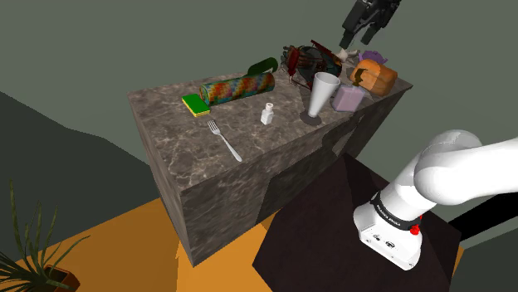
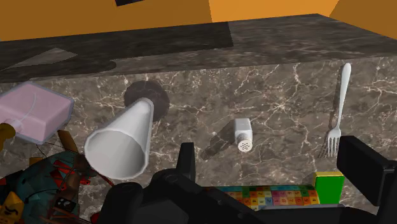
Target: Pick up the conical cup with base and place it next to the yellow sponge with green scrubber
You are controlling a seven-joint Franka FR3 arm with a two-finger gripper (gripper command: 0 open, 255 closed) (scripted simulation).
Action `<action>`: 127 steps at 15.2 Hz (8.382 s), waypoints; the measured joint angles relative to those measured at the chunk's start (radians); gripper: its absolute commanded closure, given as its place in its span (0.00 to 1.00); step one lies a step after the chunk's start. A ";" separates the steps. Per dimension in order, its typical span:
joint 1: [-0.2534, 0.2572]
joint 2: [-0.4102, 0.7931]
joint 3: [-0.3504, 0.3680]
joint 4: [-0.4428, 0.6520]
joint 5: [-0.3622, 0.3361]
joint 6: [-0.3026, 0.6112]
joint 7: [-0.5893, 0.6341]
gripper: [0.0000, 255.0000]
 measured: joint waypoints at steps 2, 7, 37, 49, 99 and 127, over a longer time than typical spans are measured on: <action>-0.003 0.008 -0.005 -0.007 -0.005 0.012 -0.004 0.00; -0.031 0.097 -0.042 -0.044 -0.049 0.119 -0.032 0.00; -0.146 0.626 -0.184 -0.047 -0.194 0.600 -0.095 0.00; -0.146 0.625 -0.183 -0.046 -0.194 0.601 -0.095 1.00; -0.132 0.589 -0.163 0.575 -0.144 -0.052 -0.211 1.00; 0.061 0.987 0.035 0.804 -0.160 0.039 0.203 1.00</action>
